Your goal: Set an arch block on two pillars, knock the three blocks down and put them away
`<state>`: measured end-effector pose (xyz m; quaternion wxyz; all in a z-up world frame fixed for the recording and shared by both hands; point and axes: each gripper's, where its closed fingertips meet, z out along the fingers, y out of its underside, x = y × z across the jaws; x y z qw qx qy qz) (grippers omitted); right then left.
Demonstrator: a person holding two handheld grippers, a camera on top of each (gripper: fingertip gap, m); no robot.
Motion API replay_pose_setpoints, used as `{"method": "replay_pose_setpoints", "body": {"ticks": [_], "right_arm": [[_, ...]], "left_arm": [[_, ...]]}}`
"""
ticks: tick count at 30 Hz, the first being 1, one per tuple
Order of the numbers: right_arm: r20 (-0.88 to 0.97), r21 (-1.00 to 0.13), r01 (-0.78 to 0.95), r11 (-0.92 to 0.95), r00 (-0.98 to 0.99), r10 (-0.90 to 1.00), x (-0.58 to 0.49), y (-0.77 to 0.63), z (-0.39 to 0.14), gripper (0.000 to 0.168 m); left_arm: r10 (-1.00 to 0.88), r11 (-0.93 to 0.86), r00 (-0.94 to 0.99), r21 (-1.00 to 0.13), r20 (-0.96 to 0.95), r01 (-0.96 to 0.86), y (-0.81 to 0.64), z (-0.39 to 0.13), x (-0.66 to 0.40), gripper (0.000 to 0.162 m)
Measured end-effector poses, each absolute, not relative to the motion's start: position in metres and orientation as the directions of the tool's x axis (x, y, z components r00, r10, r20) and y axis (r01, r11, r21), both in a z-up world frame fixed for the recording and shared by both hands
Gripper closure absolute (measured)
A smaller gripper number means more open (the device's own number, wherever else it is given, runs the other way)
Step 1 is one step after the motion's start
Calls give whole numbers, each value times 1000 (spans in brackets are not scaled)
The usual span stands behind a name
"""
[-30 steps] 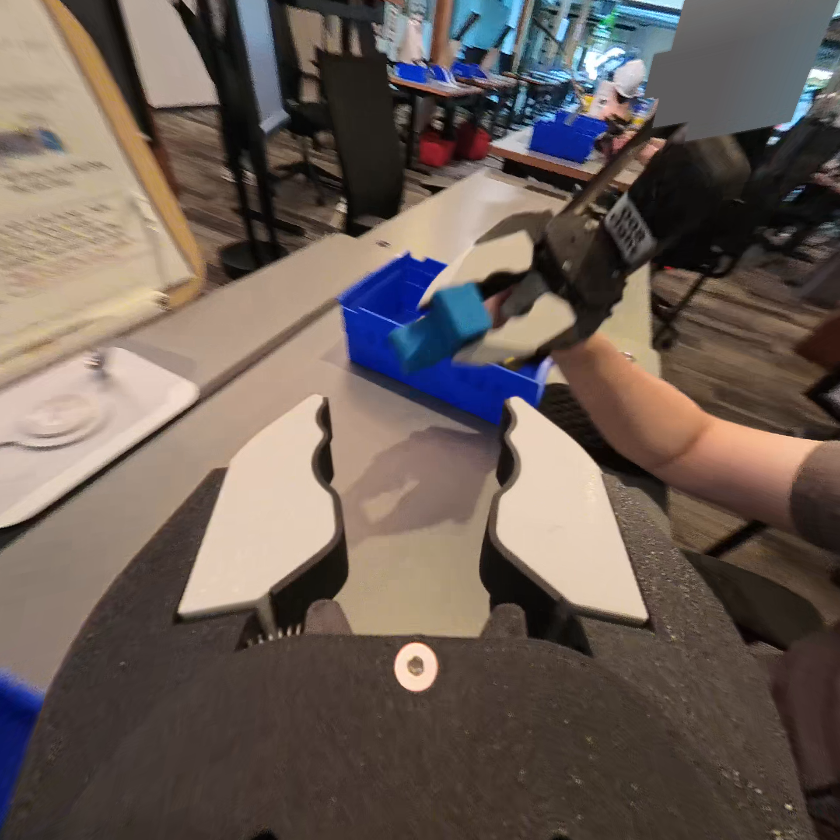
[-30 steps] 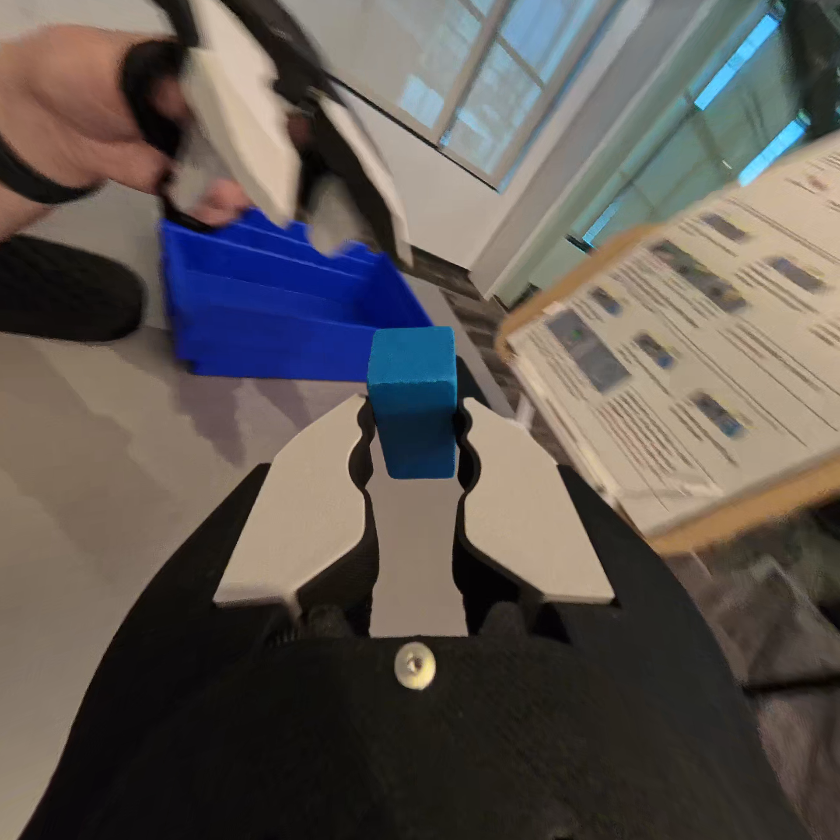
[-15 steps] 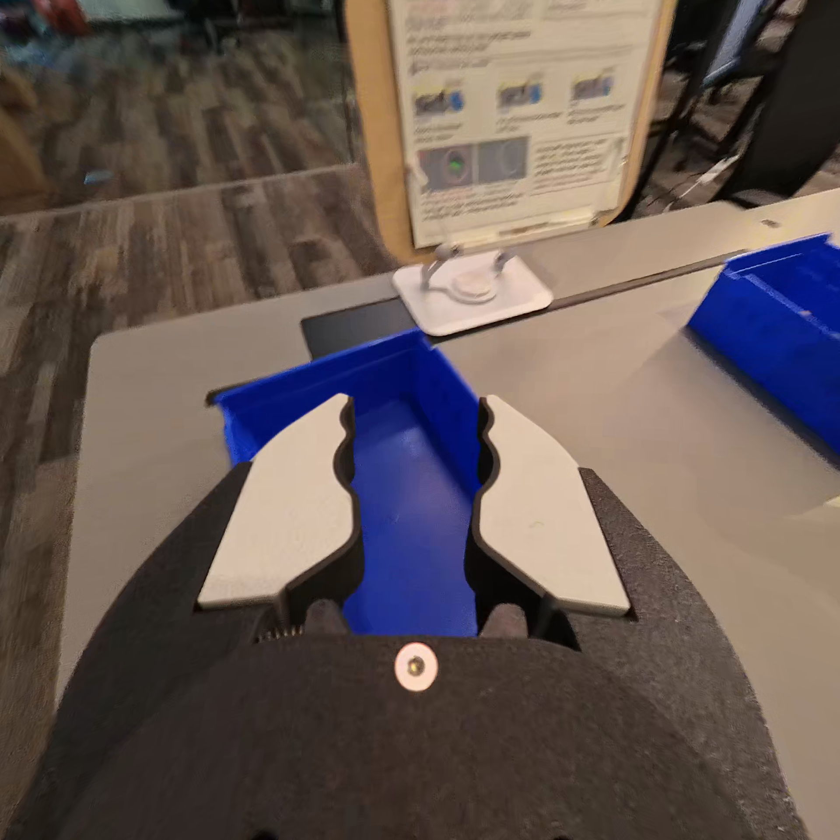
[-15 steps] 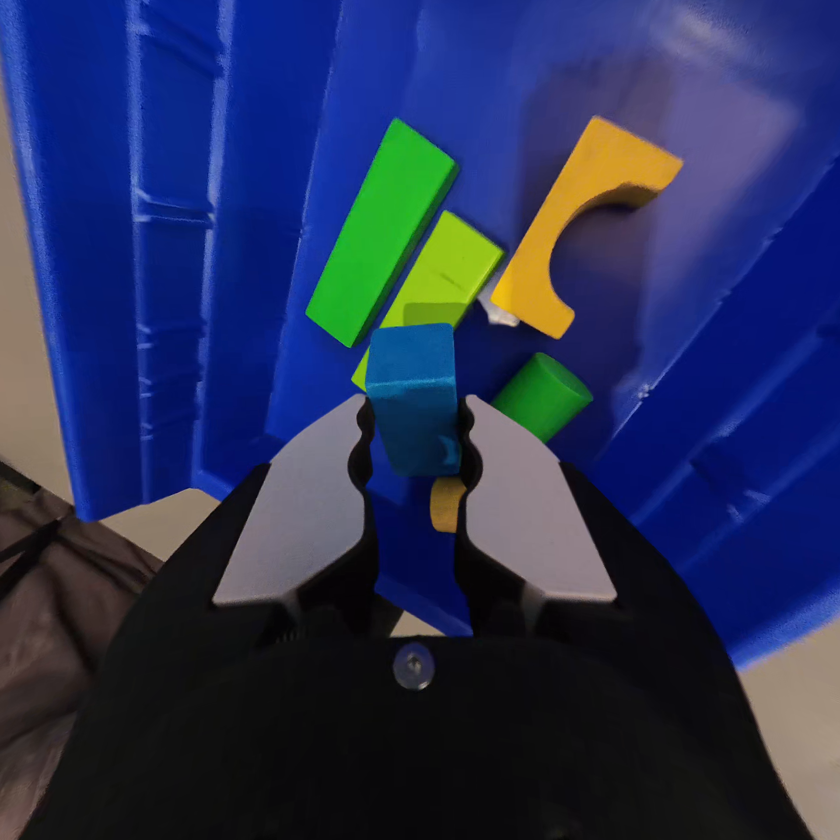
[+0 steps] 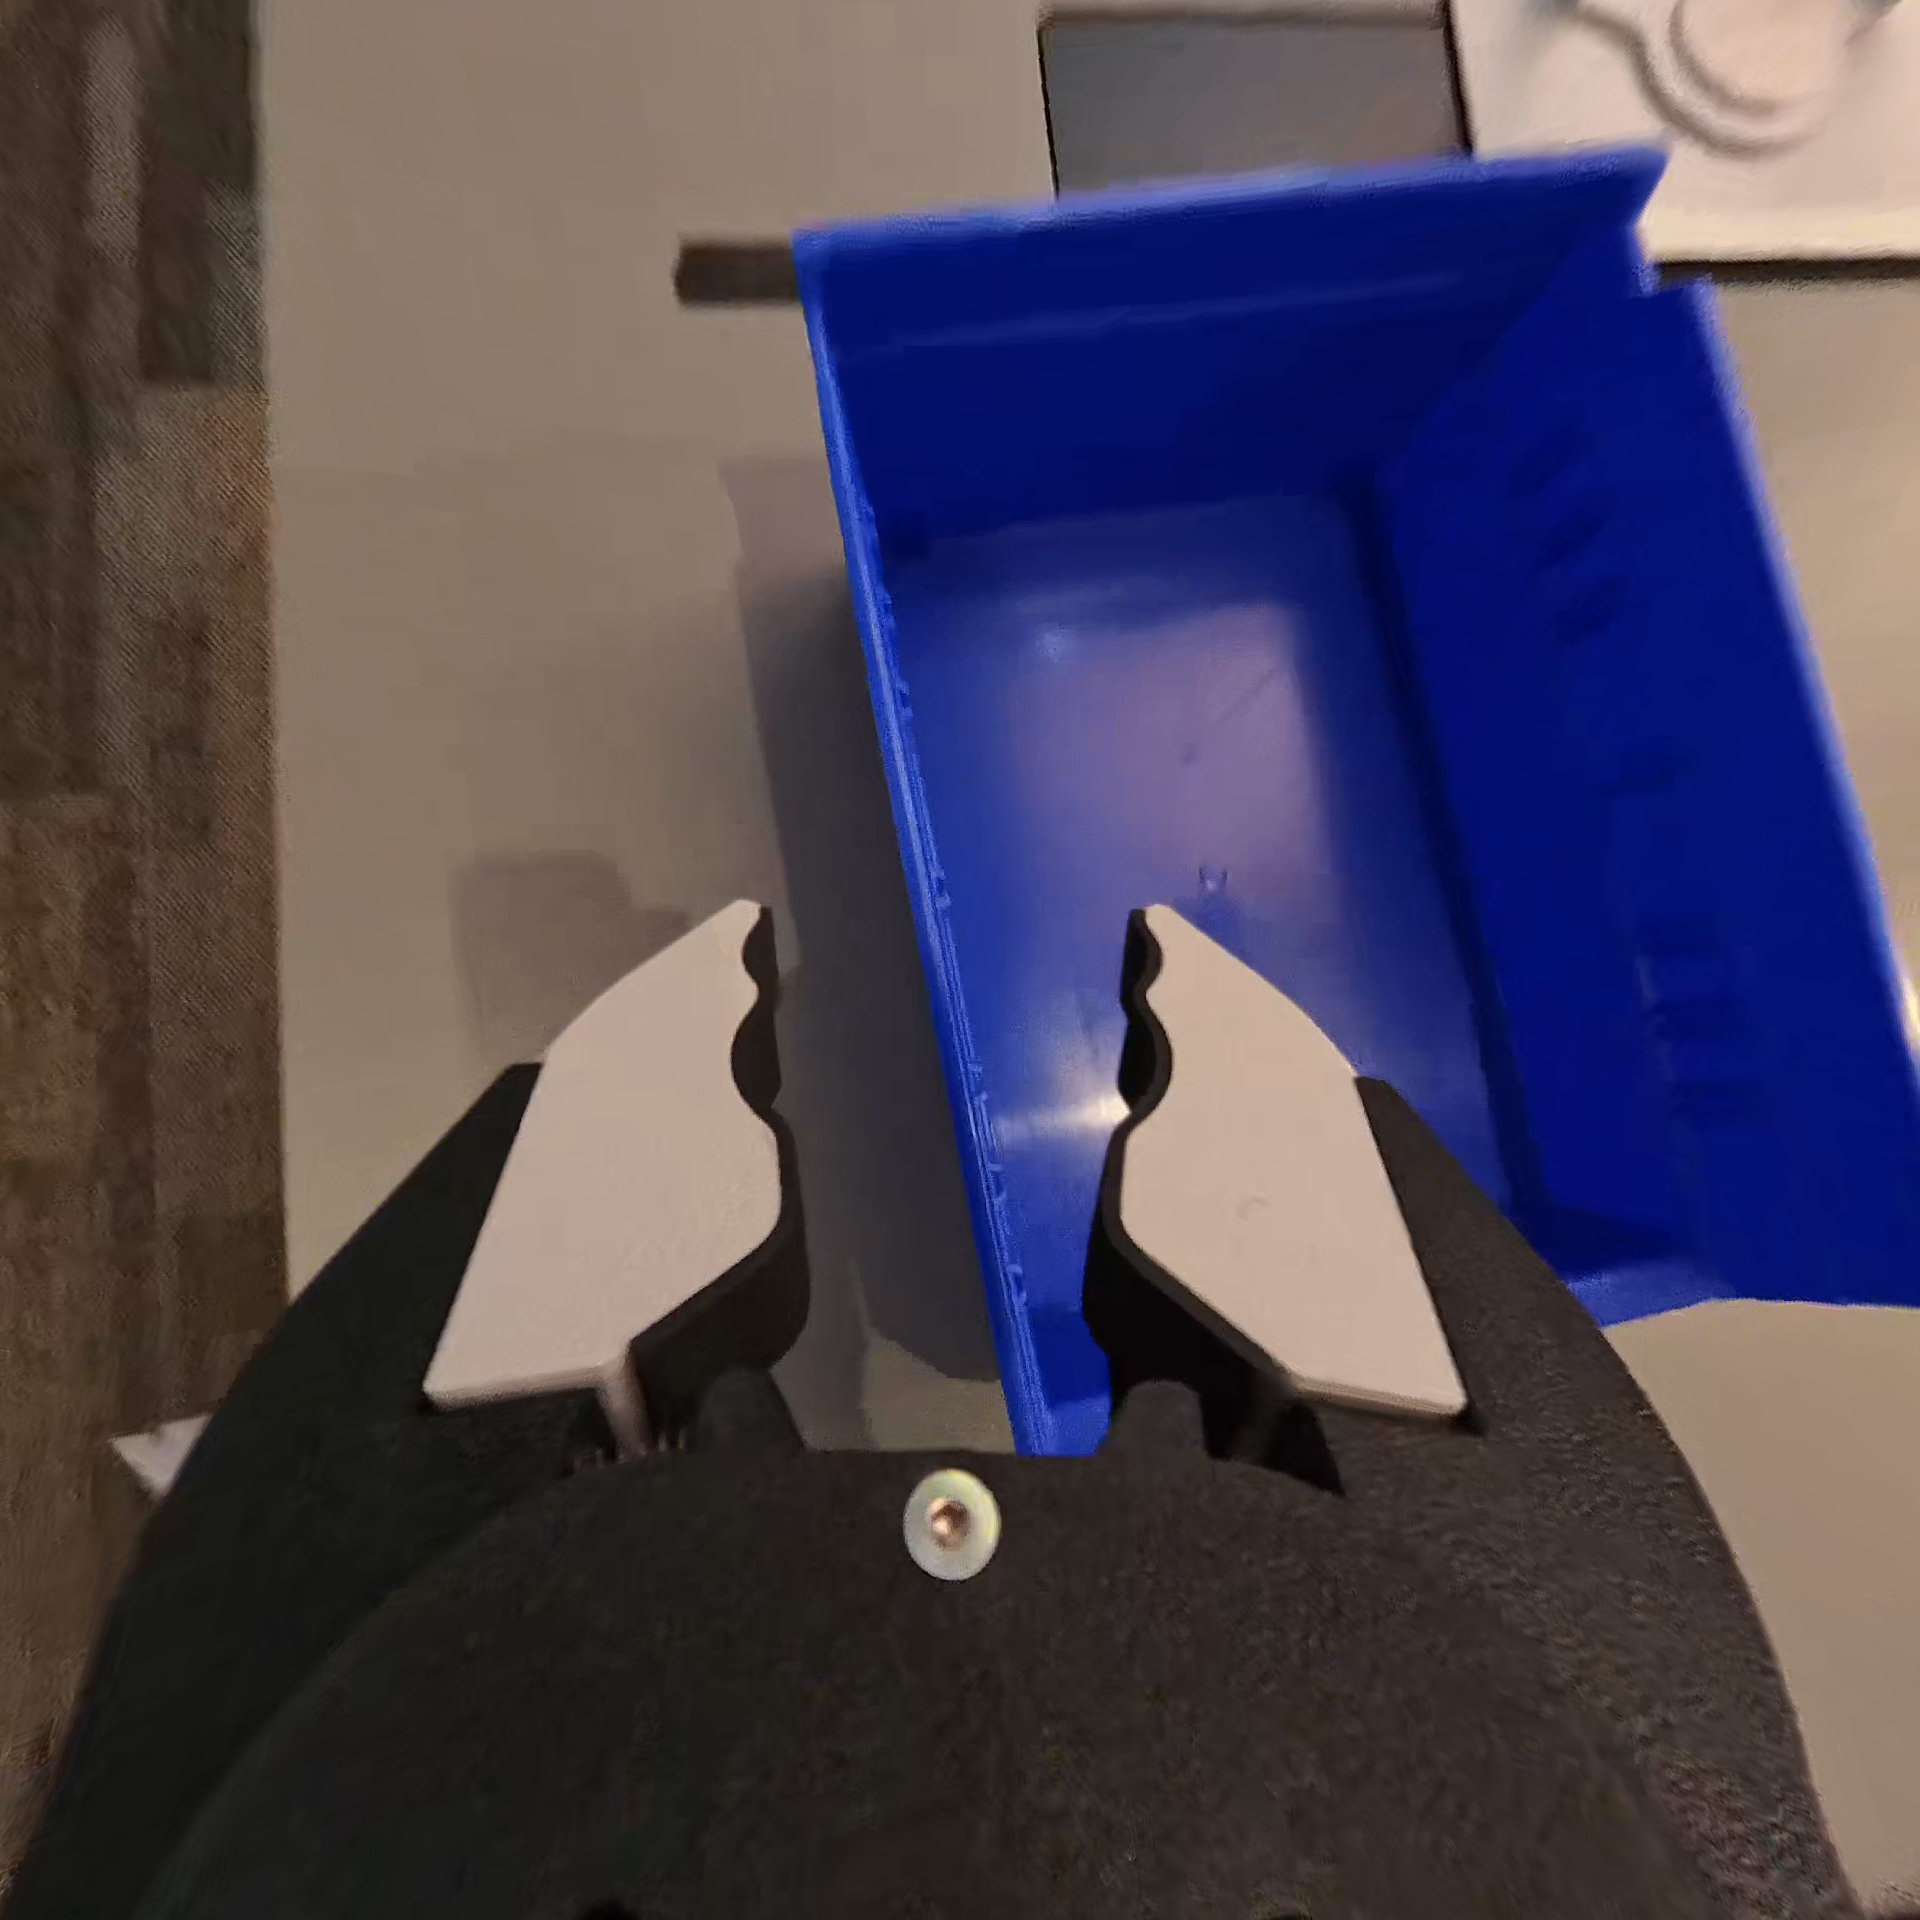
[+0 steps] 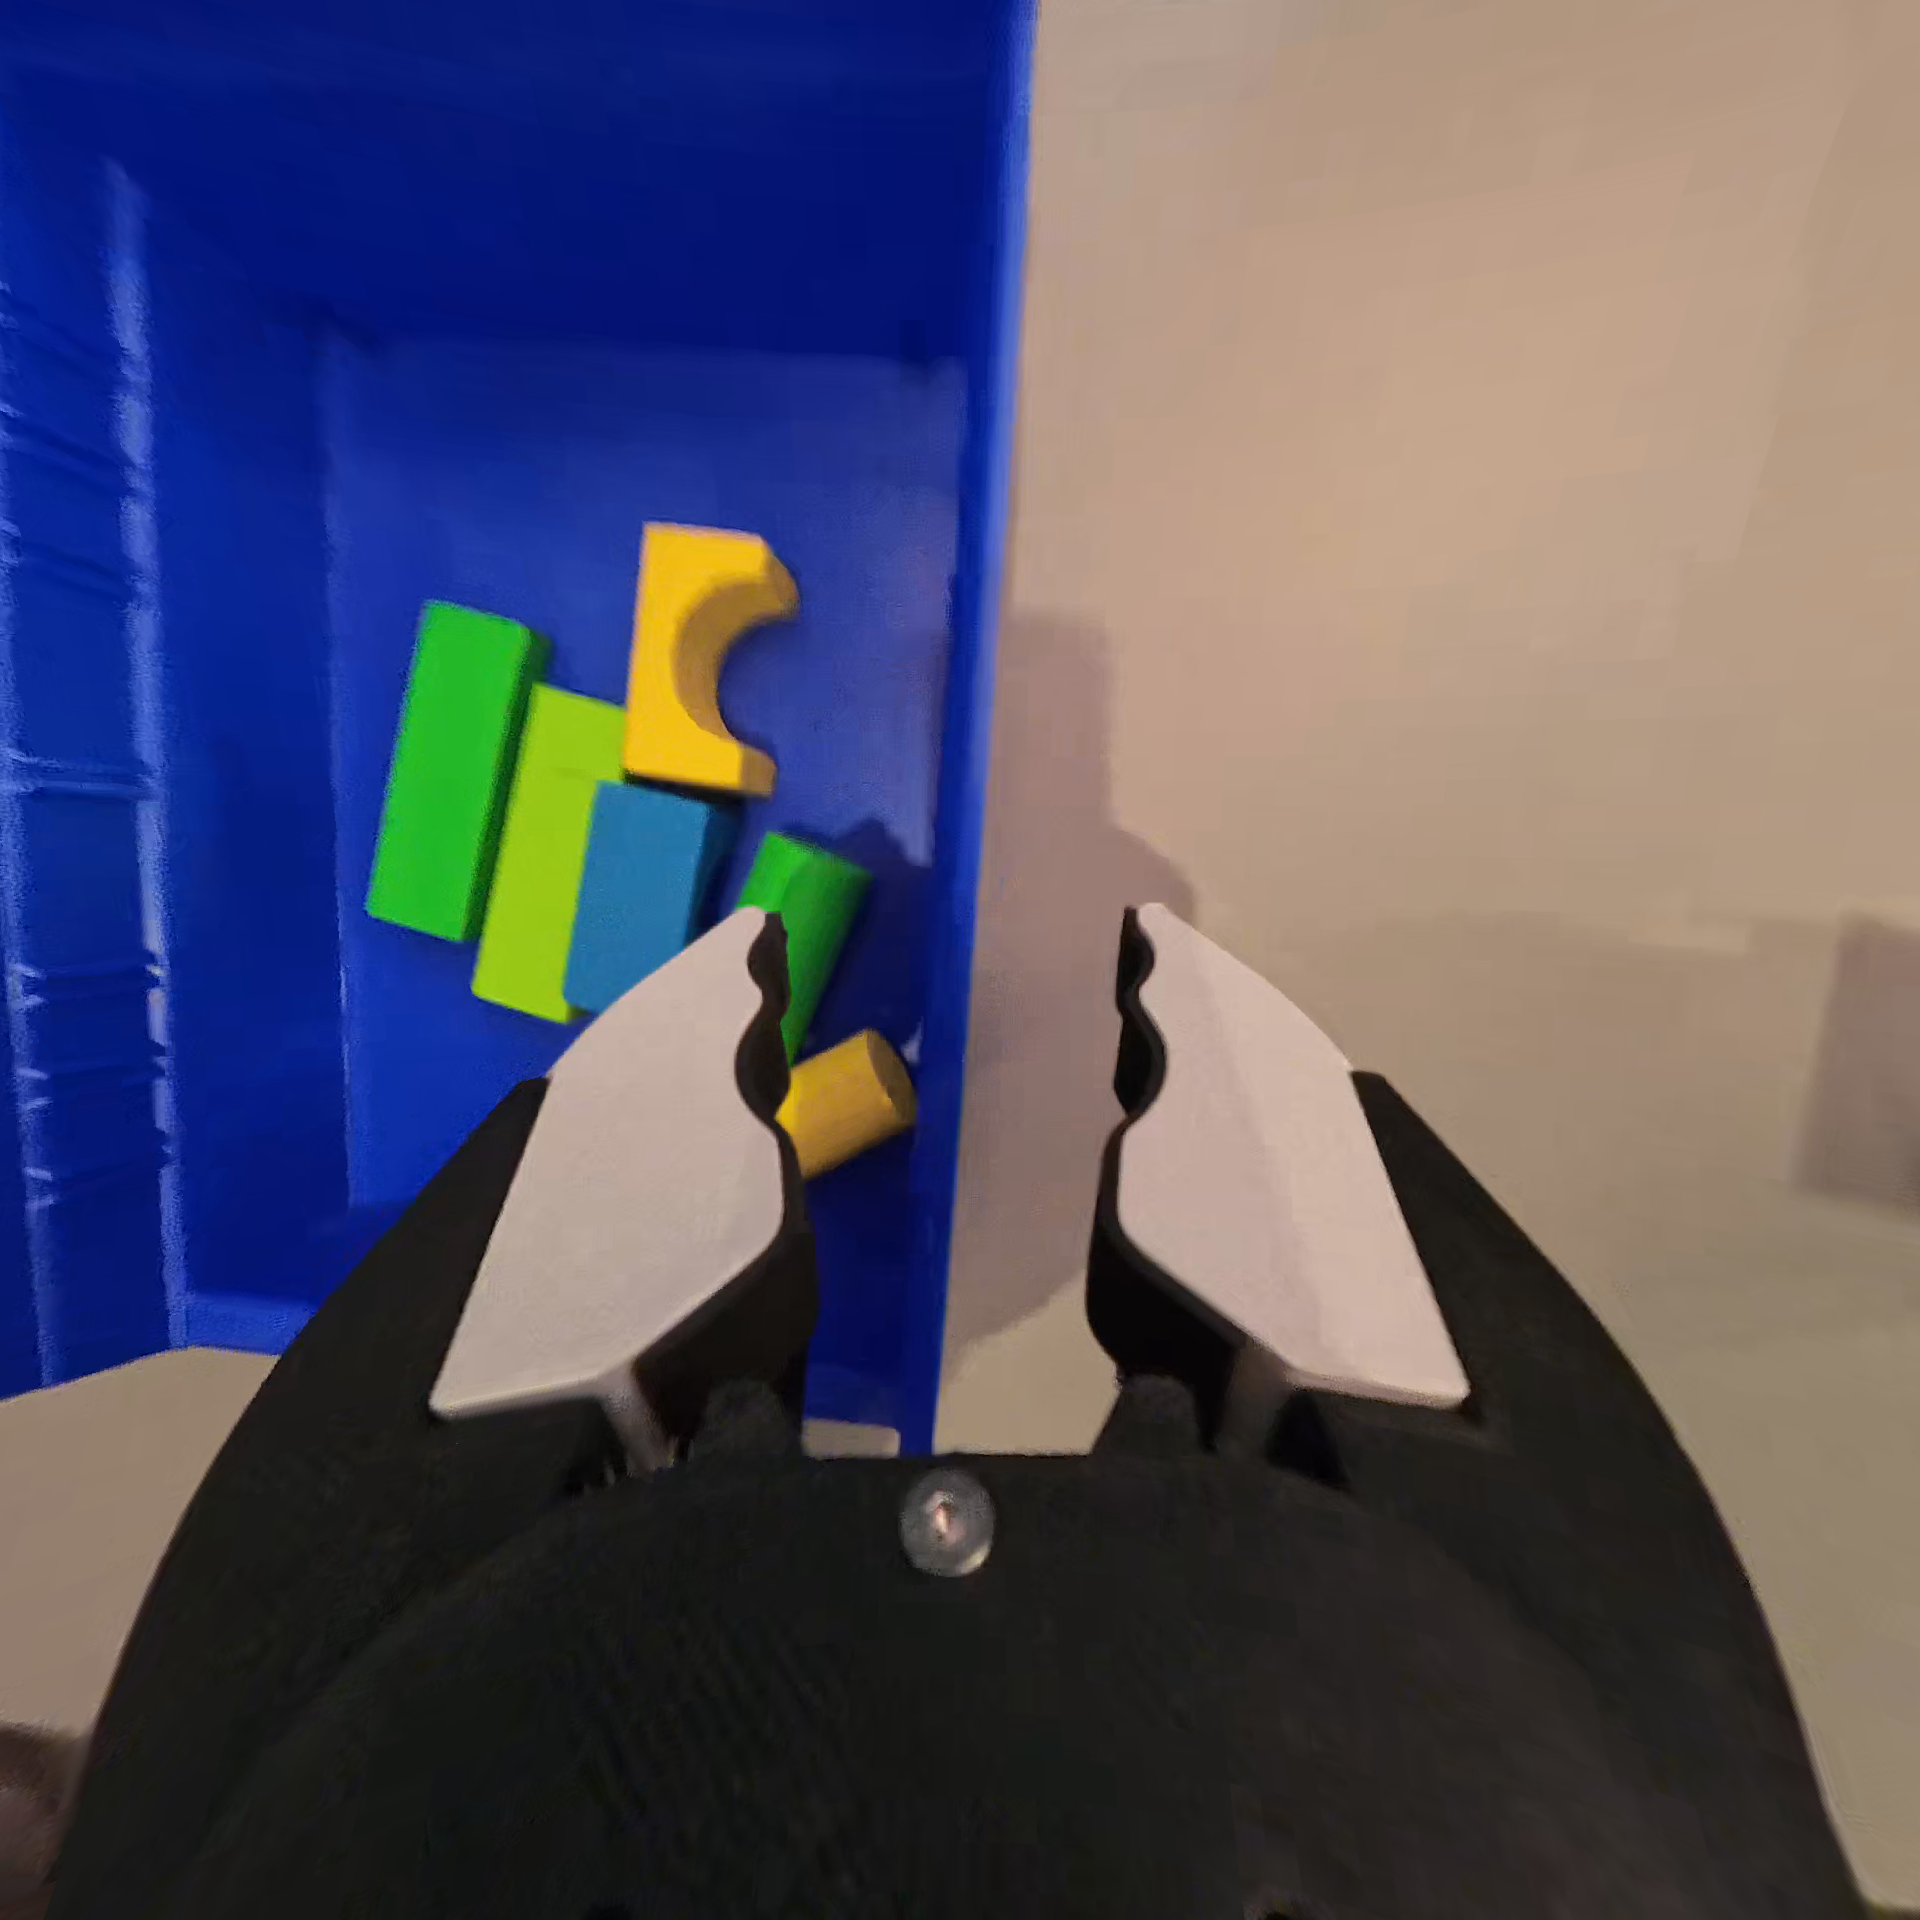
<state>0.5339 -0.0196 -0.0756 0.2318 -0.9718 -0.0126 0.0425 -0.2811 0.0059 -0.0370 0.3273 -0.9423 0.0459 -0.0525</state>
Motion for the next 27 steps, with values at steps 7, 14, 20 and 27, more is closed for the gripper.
{"method": "replay_pose_setpoints", "body": {"ticks": [7, 14, 20, 27], "right_arm": [[-201, -185, 11, -983, 978, 49, 522, -32, -133, 159], [-151, -143, 108, -984, 980, 129, 486, -19, -136, 161], [-167, -106, 177, -979, 967, 193, 406, -8, -136, 161], [-164, -49, 360, -932, 917, 363, 330, -20, -135, 158]], "left_arm": [[-124, -892, 991, -443, 45, -91, 4, -87, -283, 95], [-150, -943, 989, -304, 19, -137, 3, -117, -275, 154], [-271, -935, 963, -241, 10, -261, 2, -118, -226, 151], [-421, -886, 906, -194, -48, -421, 0, -120, -144, 146]]}}
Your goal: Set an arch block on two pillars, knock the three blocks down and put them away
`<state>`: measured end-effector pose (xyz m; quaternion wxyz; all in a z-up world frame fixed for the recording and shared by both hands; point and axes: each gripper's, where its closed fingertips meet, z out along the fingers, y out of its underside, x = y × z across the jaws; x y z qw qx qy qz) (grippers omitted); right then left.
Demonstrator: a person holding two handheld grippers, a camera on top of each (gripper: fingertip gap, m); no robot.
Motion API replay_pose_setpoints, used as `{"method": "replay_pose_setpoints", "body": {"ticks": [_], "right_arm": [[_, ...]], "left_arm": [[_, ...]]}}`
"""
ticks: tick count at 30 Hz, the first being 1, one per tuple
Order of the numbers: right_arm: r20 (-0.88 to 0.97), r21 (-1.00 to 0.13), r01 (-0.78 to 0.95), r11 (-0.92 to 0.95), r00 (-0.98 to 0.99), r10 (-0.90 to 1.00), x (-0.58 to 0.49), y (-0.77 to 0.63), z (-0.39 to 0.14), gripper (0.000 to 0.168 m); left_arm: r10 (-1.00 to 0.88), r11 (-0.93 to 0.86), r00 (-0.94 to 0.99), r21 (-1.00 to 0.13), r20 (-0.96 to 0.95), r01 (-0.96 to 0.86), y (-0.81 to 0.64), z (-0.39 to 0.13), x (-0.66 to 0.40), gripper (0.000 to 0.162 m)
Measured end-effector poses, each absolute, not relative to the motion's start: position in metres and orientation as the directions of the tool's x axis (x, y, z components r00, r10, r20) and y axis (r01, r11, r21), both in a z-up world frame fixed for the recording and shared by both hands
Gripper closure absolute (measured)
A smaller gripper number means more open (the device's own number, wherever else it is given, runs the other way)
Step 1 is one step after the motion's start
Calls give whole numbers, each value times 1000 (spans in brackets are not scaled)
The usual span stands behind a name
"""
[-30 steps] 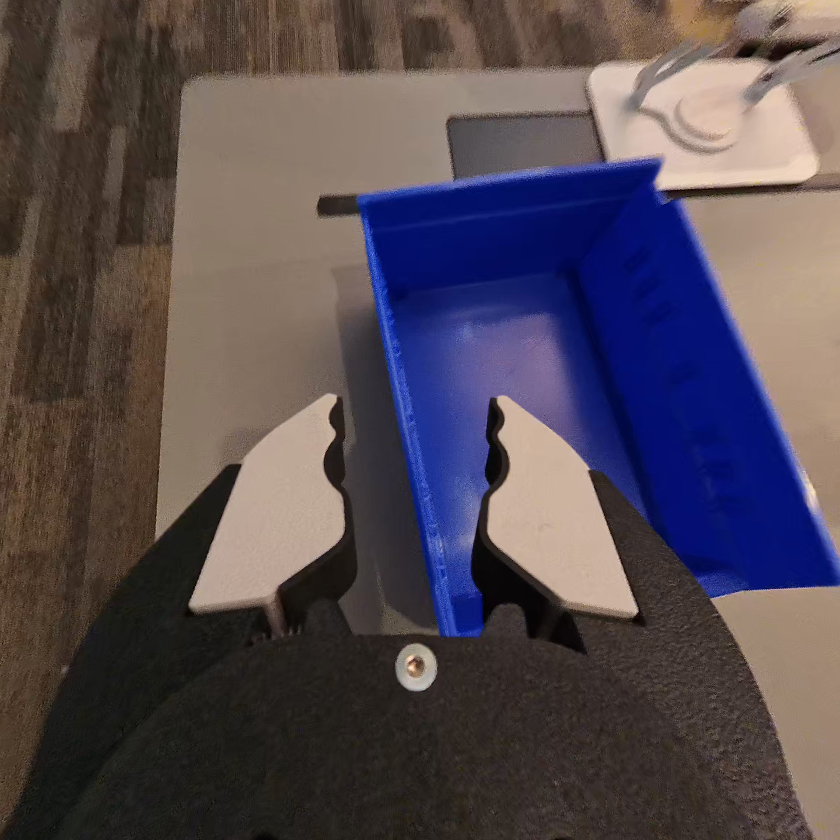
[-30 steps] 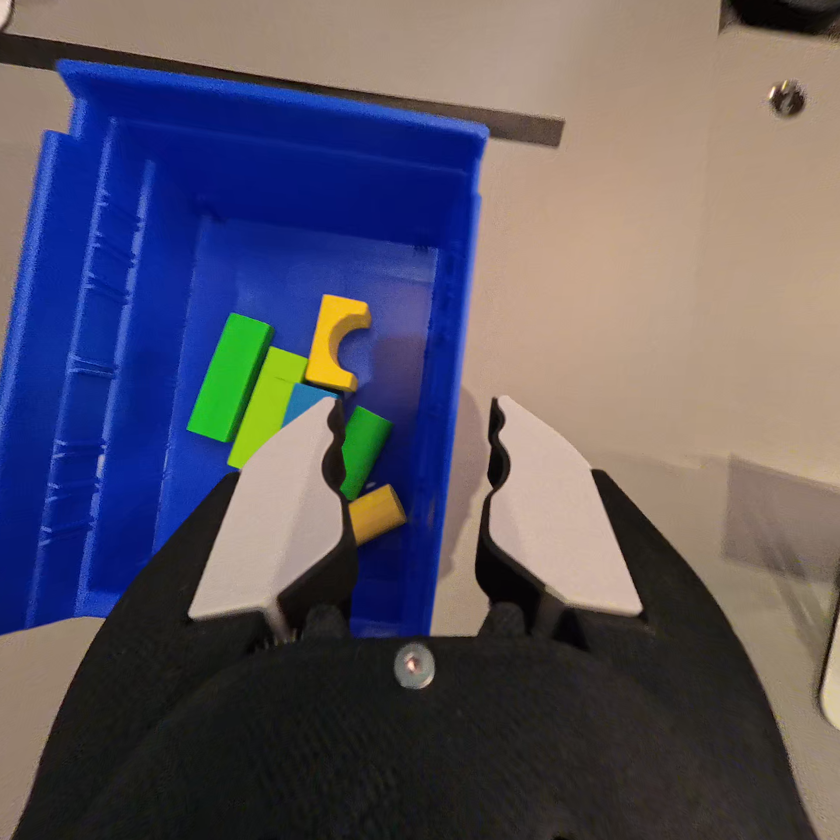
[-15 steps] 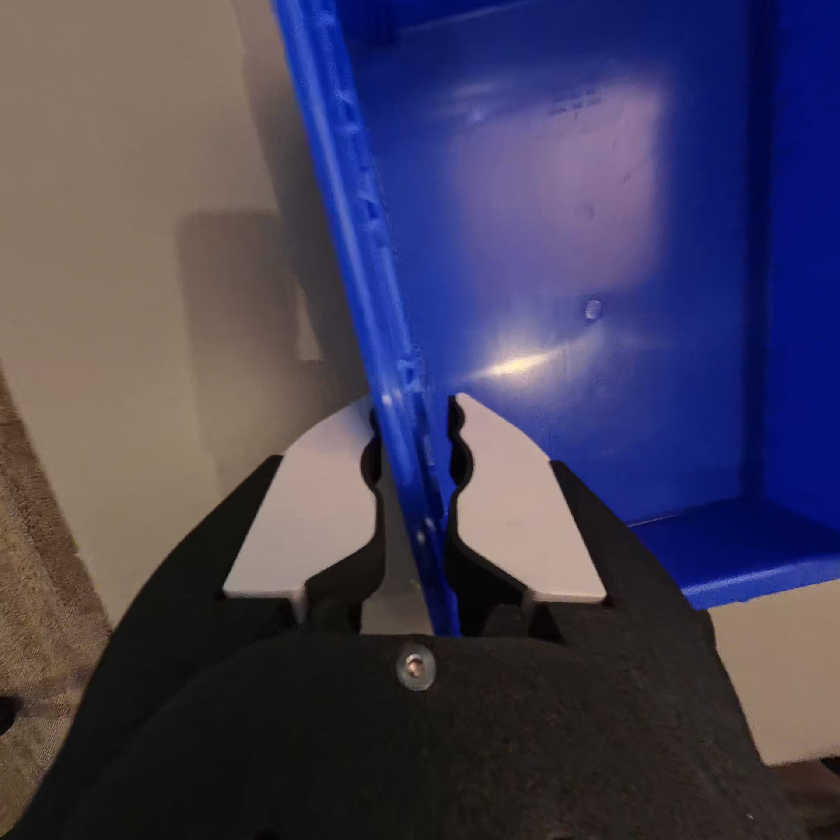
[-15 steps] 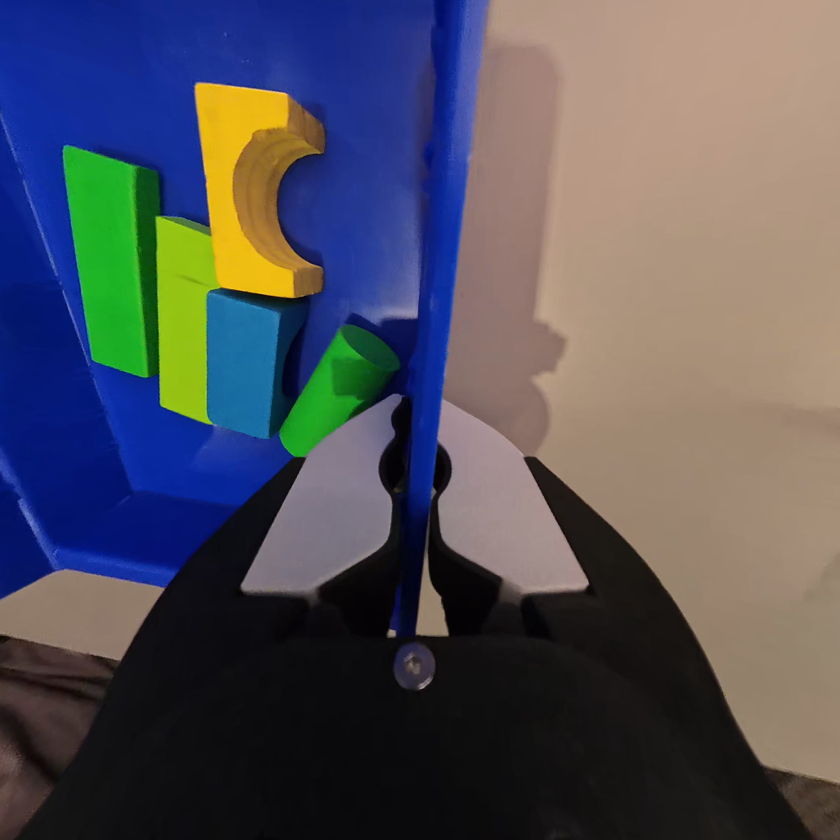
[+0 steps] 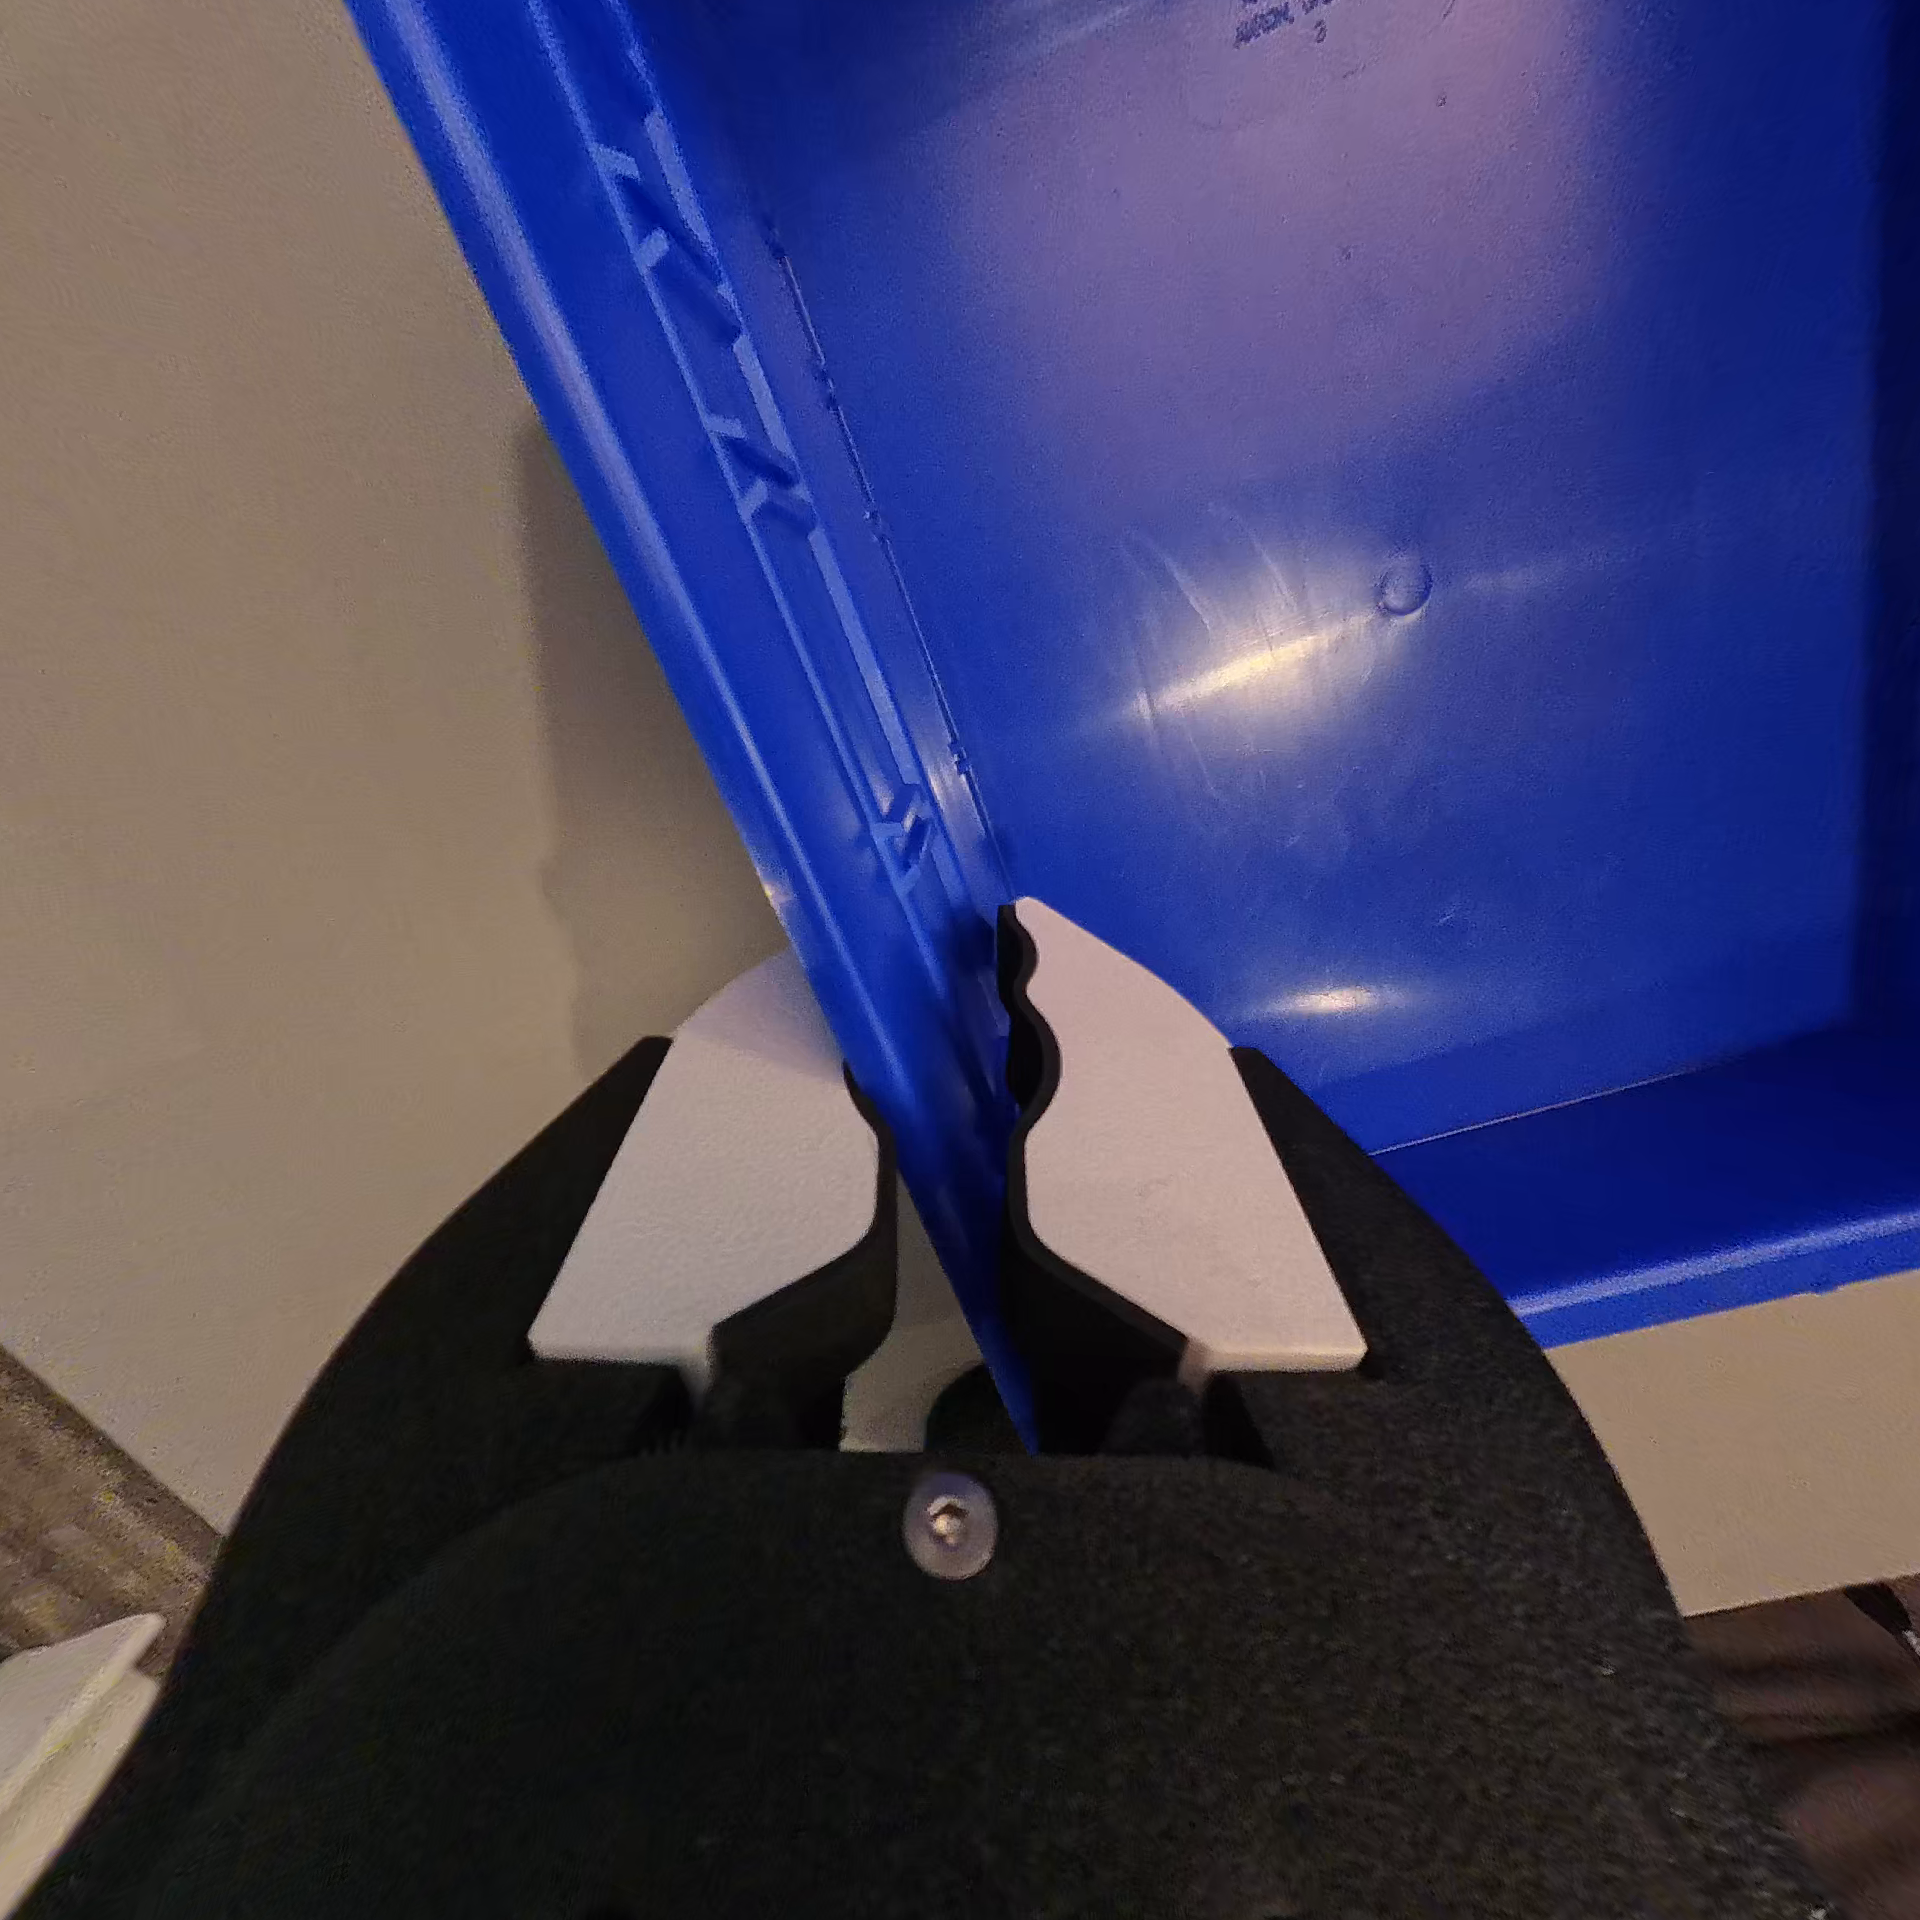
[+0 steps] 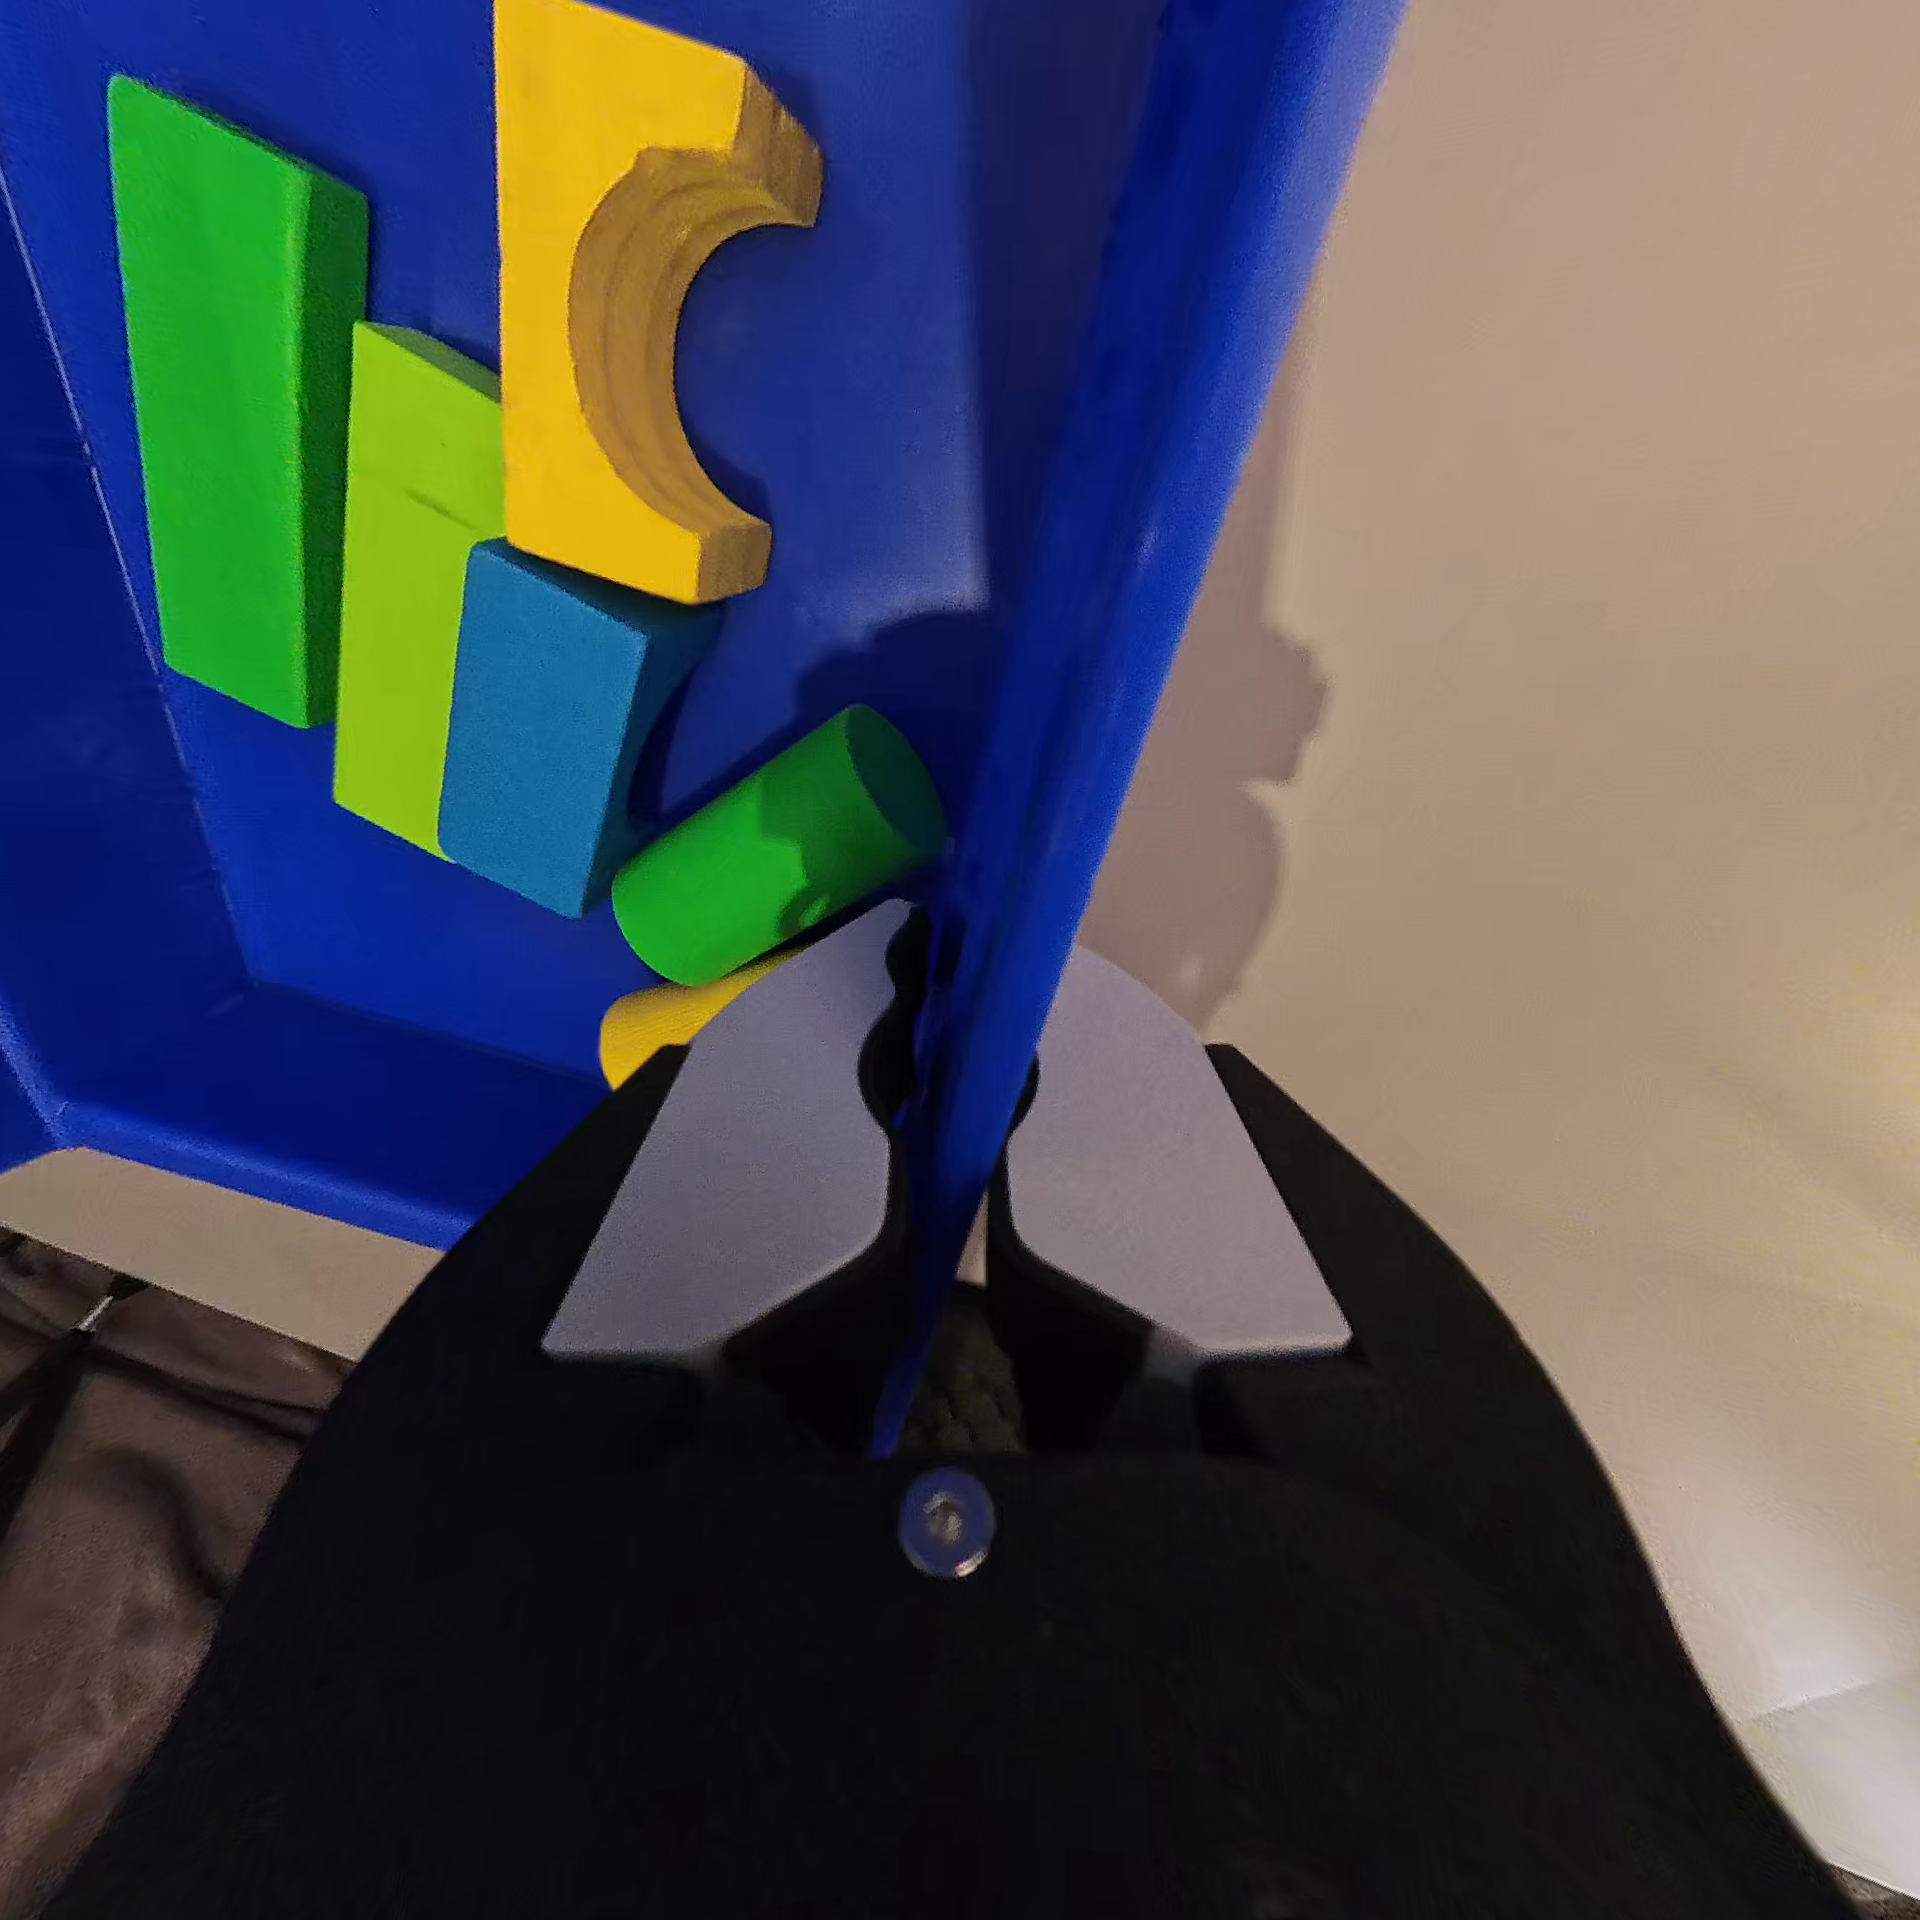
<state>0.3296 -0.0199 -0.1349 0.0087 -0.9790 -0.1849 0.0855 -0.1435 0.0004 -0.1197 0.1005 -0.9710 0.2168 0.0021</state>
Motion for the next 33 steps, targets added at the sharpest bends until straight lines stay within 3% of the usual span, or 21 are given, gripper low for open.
{"method": "replay_pose_setpoints", "body": {"ticks": [4, 8, 10, 14, 18, 23, 29, 33], "right_arm": [[-155, -72, 285, -956, 943, 293, 324, 14, -134, 148], [-151, 90, 253, -963, 960, 238, 325, 17, -146, 149], [-153, 140, 254, -957, 960, 233, 324, 14, -146, 162], [-162, 179, 242, -954, 963, 214, 335, 11, -146, 163], [-194, 203, 219, -954, 964, 181, 354, 3, -143, 161], [-132, 228, 173, -958, 980, 146, 387, -9, -116, 163], [-84, 164, 132, -978, 989, 120, 386, 0, -37, 161], [-26, 124, 187, -974, 982, 186, 336, 22, 23, 161]], "left_arm": [[-465, -863, 881, -178, -92, -474, -6, -120, -115, 142], [-477, -859, 869, -138, -134, -493, -17, -121, -105, 132], [-505, -845, 860, -158, -76, -511, -21, -120, -89, 127], [-587, -801, 801, -227, 117, -553, -27, -114, -52, 111], [-622, -761, 762, -369, 181, -533, -17, -87, -46, 113], [-608, -694, 774, -593, 178, -409, -18, -10, -86, 111], [-414, -636, 888, -761, 201, -125, -34, 55, -186, 117], [-349, -604, 893, -797, 283, 16, -47, 69, -224, 111]]}}
